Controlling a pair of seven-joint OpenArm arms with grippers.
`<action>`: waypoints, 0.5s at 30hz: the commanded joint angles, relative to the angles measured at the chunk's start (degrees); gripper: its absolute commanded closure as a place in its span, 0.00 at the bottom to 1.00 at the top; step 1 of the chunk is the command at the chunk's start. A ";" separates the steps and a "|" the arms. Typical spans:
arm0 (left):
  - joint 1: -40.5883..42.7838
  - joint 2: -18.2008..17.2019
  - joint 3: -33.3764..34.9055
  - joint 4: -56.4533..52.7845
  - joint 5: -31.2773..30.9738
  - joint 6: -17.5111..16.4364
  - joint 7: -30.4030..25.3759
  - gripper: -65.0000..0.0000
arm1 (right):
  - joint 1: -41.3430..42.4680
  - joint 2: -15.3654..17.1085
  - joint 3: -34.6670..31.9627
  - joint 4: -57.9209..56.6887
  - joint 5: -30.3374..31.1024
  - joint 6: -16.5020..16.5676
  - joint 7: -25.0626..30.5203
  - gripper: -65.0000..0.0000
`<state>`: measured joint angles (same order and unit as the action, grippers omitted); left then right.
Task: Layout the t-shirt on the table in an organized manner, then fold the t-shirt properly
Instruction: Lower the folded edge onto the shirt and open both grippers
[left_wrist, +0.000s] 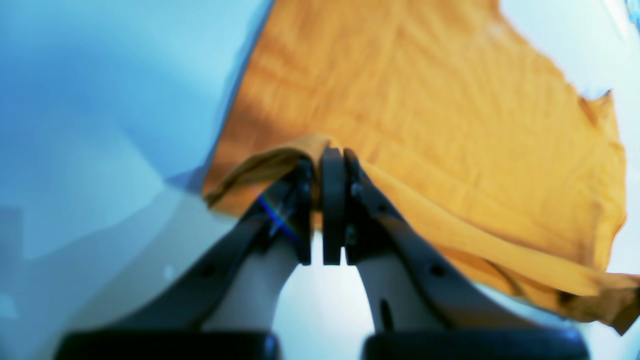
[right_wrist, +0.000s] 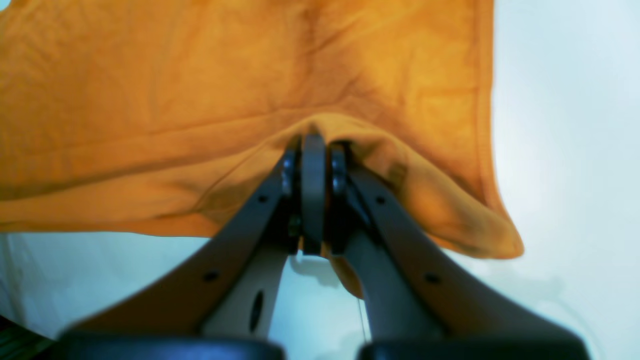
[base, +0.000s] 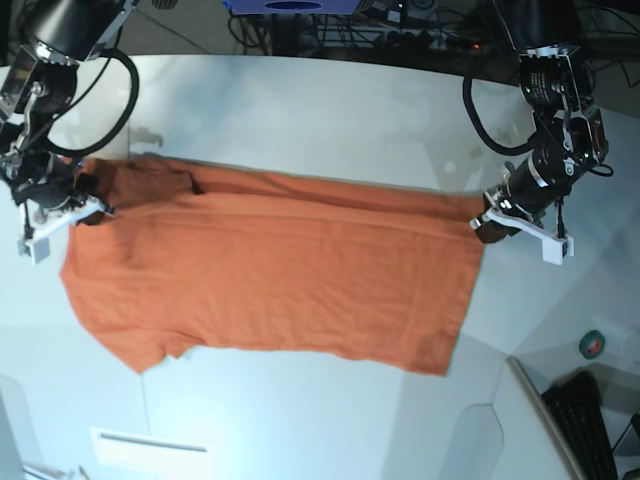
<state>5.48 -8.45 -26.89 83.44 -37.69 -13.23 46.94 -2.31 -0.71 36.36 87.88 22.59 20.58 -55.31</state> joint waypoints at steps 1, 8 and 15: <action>-1.04 -0.65 -0.14 0.12 -0.59 0.09 -1.18 1.00 | 1.29 1.63 -0.18 -0.36 1.02 0.12 1.20 1.00; -3.50 -0.91 -0.14 -2.87 -0.42 0.09 -1.27 1.00 | 3.14 2.86 -0.18 -5.28 1.02 0.04 5.07 1.00; -6.40 -0.56 -0.05 -5.07 3.01 0.18 -1.36 1.00 | 5.78 4.97 -3.96 -10.56 1.02 -0.05 6.30 1.00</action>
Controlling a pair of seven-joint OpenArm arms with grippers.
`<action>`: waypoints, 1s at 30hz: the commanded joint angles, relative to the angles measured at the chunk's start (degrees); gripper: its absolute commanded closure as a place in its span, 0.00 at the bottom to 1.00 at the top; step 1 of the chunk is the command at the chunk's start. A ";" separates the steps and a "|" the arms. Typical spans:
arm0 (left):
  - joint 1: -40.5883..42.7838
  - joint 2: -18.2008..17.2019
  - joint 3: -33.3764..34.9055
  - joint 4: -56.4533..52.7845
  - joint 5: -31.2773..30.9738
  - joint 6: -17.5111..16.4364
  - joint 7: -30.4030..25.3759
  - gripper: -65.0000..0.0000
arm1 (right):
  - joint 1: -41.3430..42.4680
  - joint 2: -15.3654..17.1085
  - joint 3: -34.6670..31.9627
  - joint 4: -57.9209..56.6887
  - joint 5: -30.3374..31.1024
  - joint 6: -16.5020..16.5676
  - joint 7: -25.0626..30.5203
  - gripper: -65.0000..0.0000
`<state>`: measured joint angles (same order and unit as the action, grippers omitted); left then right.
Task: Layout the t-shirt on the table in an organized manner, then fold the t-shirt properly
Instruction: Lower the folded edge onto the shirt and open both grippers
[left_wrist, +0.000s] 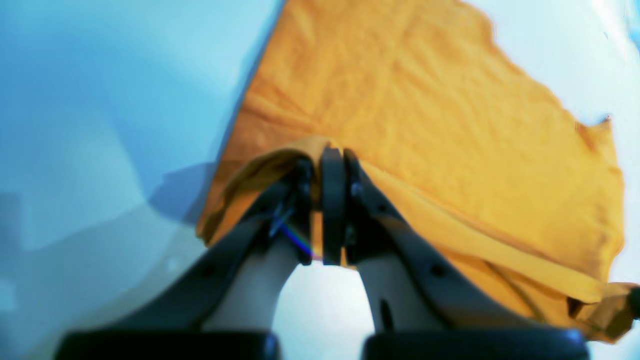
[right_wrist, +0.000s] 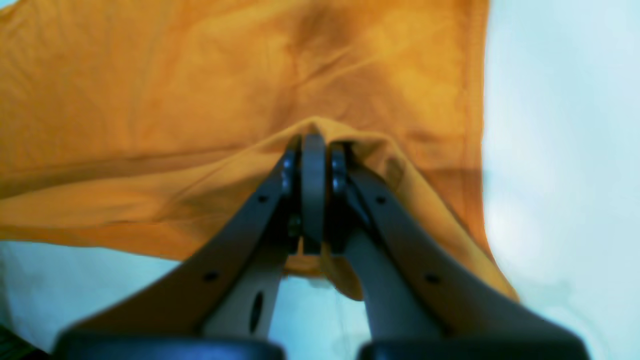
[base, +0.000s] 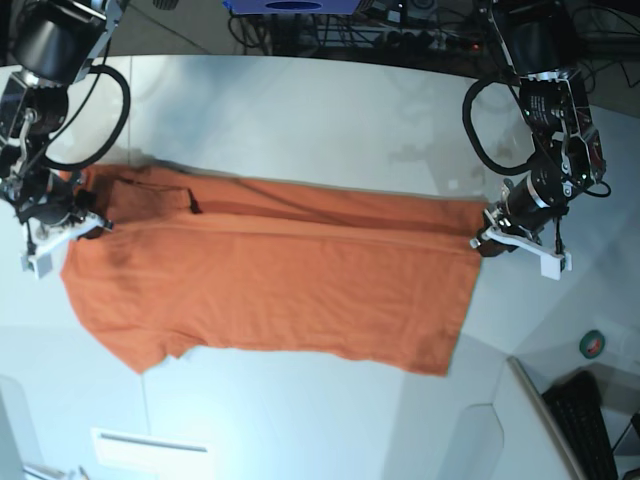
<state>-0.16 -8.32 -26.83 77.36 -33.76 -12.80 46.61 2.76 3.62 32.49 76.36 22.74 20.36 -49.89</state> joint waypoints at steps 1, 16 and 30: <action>-1.11 -0.43 -0.12 0.75 -0.22 -0.26 -1.03 1.00 | 1.24 0.65 -0.27 -0.18 0.86 0.17 1.58 1.00; -5.51 0.89 -0.03 -4.00 5.85 -0.43 -1.12 1.00 | 2.29 0.73 -0.71 -1.15 0.86 -3.61 5.01 1.00; -7.62 0.80 3.66 -5.76 5.85 -0.52 -1.12 1.00 | 1.85 0.73 -0.71 -1.15 0.86 -3.70 5.89 1.00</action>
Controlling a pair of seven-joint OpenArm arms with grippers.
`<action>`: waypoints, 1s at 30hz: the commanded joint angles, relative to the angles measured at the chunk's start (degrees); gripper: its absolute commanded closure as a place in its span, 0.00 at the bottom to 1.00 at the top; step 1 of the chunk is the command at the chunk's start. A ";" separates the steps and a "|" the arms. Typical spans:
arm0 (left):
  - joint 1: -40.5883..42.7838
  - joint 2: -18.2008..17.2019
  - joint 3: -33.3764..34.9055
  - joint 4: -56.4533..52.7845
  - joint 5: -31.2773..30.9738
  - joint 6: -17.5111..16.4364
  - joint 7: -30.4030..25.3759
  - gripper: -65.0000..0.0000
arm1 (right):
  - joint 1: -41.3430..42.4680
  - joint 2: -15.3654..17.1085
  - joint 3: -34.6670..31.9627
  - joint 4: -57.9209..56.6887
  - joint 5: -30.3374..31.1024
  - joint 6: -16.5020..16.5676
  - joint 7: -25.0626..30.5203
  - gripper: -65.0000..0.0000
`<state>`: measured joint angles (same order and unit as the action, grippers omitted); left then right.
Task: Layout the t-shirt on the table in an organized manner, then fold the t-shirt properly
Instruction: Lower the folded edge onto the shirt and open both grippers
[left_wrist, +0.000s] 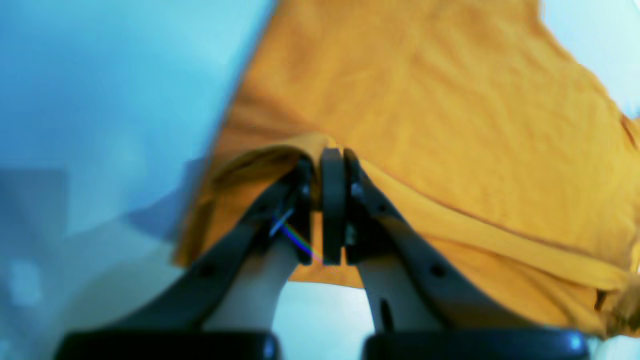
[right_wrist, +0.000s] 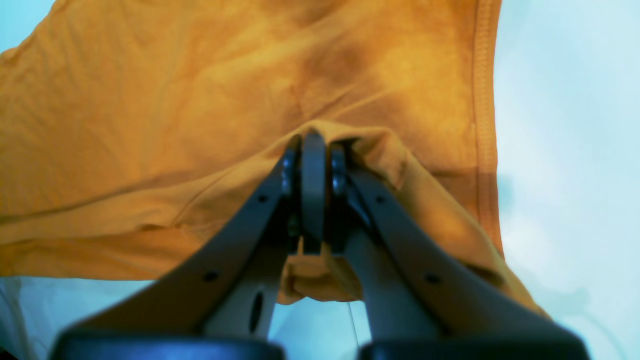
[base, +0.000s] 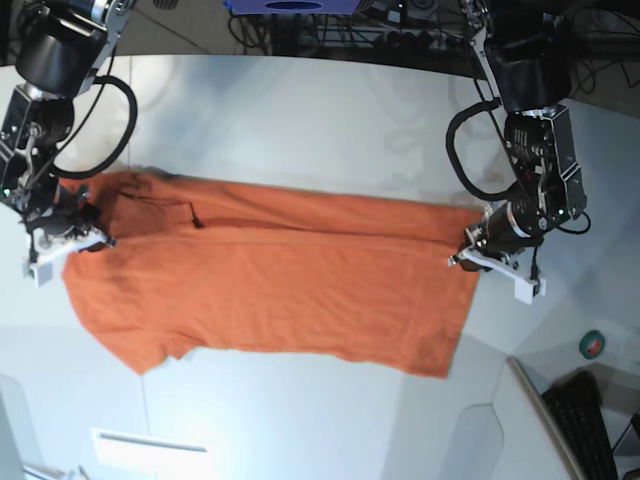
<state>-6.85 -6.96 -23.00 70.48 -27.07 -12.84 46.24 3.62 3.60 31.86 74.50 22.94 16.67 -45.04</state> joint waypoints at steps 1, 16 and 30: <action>-1.02 -0.56 0.28 1.13 -0.84 -0.48 -0.74 1.00 | 1.00 0.76 -0.08 0.71 0.67 -0.01 1.04 1.00; -0.93 -0.91 0.45 0.69 -0.93 -0.30 -5.05 1.00 | 0.56 0.76 0.28 1.15 0.67 -0.01 1.04 0.85; -1.28 -1.87 0.02 1.21 -1.37 -0.65 -6.19 0.19 | -2.25 0.23 0.45 10.29 1.11 0.17 1.39 0.74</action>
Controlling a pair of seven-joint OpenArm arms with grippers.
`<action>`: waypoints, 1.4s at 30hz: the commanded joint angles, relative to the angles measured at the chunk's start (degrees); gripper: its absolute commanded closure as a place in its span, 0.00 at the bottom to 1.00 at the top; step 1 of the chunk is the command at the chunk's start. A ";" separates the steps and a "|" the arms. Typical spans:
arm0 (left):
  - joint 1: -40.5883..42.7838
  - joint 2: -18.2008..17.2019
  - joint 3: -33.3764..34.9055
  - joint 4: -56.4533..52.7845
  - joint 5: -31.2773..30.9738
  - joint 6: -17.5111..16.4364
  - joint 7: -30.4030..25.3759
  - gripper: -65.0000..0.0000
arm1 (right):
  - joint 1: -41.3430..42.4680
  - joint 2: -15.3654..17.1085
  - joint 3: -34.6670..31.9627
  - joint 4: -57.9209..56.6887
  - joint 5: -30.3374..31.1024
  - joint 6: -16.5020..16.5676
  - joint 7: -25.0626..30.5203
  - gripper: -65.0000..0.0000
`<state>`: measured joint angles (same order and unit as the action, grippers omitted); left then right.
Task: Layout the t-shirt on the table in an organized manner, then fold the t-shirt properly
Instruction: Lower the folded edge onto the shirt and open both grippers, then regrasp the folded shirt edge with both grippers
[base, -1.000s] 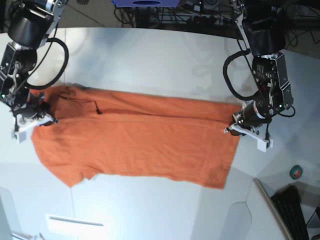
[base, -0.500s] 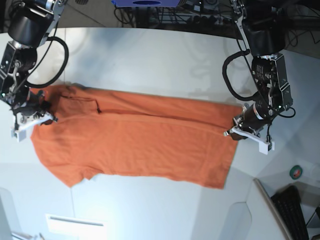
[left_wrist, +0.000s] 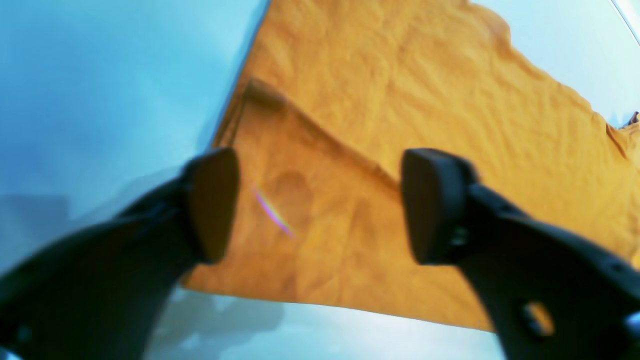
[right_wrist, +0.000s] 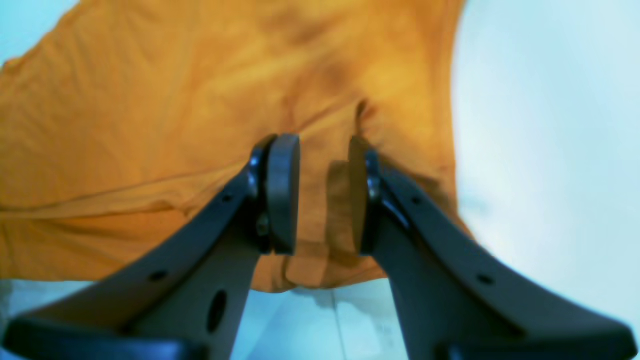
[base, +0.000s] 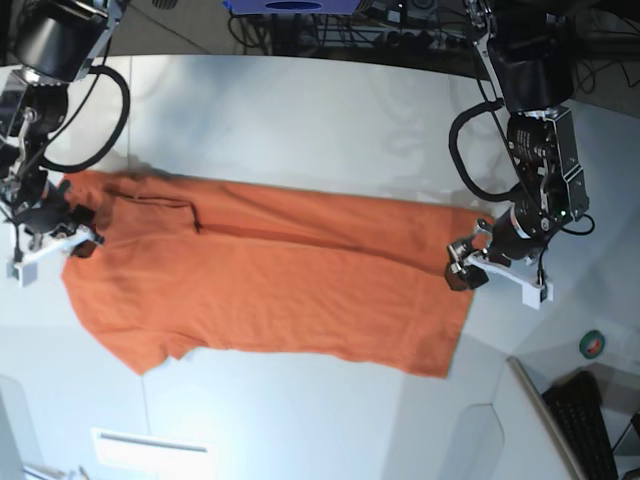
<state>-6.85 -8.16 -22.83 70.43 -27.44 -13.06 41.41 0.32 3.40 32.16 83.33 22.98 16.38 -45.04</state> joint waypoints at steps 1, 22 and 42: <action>-1.28 -0.67 -0.16 1.35 -1.00 -0.43 -2.59 0.16 | 0.25 0.43 0.06 3.13 1.06 0.45 1.39 0.74; 19.47 1.17 -11.50 9.70 -19.37 -0.52 -11.12 0.14 | -8.71 -10.21 17.11 10.25 1.33 0.37 1.04 0.47; 10.06 -0.58 -5.26 -4.90 -19.28 -0.52 -11.39 0.15 | -9.59 -9.33 22.74 -6.36 21.11 0.54 1.12 0.46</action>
<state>3.64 -8.01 -27.97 64.90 -46.46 -13.32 30.46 -9.54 -6.63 54.76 75.94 43.18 16.40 -44.93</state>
